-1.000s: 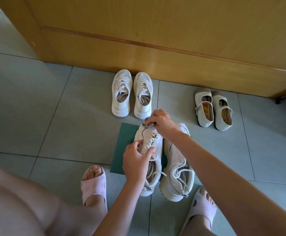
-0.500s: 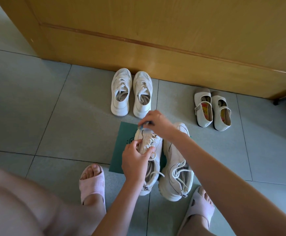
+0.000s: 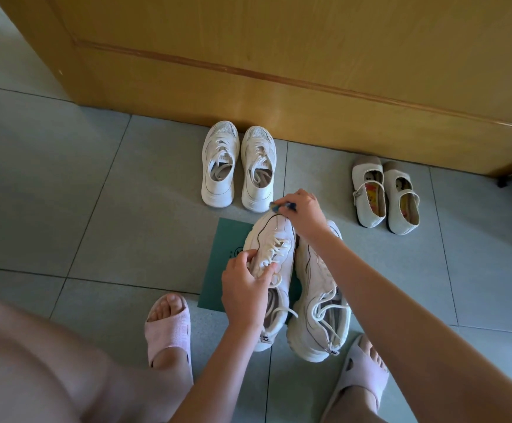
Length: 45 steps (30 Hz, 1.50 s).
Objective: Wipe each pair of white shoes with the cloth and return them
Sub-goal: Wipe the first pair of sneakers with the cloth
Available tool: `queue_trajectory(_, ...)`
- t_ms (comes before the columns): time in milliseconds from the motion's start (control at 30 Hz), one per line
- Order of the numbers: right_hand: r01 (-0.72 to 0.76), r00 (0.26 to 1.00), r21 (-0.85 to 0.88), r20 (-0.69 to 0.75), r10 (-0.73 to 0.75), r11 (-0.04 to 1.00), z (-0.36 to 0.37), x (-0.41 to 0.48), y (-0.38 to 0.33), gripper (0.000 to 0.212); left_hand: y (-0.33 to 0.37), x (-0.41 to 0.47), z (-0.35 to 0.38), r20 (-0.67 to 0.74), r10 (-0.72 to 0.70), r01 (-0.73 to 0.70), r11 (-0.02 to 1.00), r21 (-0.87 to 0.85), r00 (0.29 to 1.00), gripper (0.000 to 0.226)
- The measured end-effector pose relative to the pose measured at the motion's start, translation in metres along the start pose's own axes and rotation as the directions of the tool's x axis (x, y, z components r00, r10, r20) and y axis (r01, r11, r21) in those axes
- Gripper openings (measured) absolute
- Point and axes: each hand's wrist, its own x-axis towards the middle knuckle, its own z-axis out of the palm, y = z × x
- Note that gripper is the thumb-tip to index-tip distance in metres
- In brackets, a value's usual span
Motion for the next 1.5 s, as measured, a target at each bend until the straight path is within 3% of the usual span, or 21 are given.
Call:
queue_trajectory(100, -0.092, 0.99, 0.168, -0.089, 0.108, 0.982, -0.002, -0.012, 0.002, 0.021, 0.001, 0.001, -0.001, 0.013, -0.008, 0.008, 1.0, -0.015, 1.0, 0.042)
queue_trajectory(200, -0.15, 0.978, 0.201, -0.113, 0.175, 0.968, 0.0, -0.024, 0.005, 0.024, 0.001, 0.001, -0.002, 0.025, -0.017, 0.018, 1.0, -0.024, 1.0, 0.041)
queue_trajectory(567, -0.144, 0.989, 0.024, -0.012, 0.144, 0.989, -0.009, -0.062, -0.009, 0.025, 0.002, 0.001, -0.004, 0.033, -0.025, 0.027, 0.998, -0.05, 0.999, 0.04)
queue_trajectory(667, -0.147, 0.988, 0.195, 0.073, 0.135, 0.97, -0.022, -0.064, -0.018, 0.021, 0.001, 0.001, -0.004, 0.025, -0.015, 0.016, 0.999, -0.035, 1.0, 0.041)
queue_trajectory(733, -0.089, 0.996, 0.313, 0.033, 0.083, 0.945, -0.03, -0.053, -0.023, 0.02, 0.0, 0.001, -0.003, 0.013, -0.004, 0.004, 1.0, -0.02, 1.0, 0.042)
queue_trajectory(833, 0.039, 0.999, 0.16, -0.032, -0.034, 0.986, -0.022, -0.026, -0.036, 0.02, 0.0, 0.001, -0.003, 0.005, 0.002, -0.002, 1.0, -0.013, 1.0, 0.042)
queue_trajectory(933, 0.176, 0.955, -0.123, 0.26, -0.14, 0.977, 0.008, -0.012, -0.052, 0.018, 0.001, 0.001, -0.002, 0.003, -0.003, 0.003, 1.0, -0.012, 1.0, 0.041)
queue_trajectory(1033, 0.319, 0.891, -0.414, 0.437, -0.122, 0.852, 0.029, -0.008, -0.054, 0.024, 0.0, 0.001, -0.002, 0.001, 0.015, -0.015, 1.0, 0.016, 1.0, 0.042)
queue_trajectory(1133, 0.34, 0.897, -0.476, 0.423, -0.128, 0.811, 0.022, -0.001, -0.05, 0.025, 0.0, 0.0, 0.0, 0.0, 0.026, -0.026, 1.0, 0.009, 1.0, 0.041)
queue_trajectory(1233, 0.281, 0.929, -0.456, 0.349, -0.121, 0.845, 0.009, 0.007, -0.042, 0.024, 0.001, -0.001, 0.002, 0.004, 0.029, -0.029, 1.0, 0.004, 1.0, 0.039)
queue_trajectory(1500, -0.042, 0.999, -0.088, 0.01, 0.043, 0.995, -0.001, -0.003, -0.011, 0.024, 0.004, -0.001, 0.002, 0.031, -0.008, 0.008, 1.0, -0.001, 0.999, 0.037)
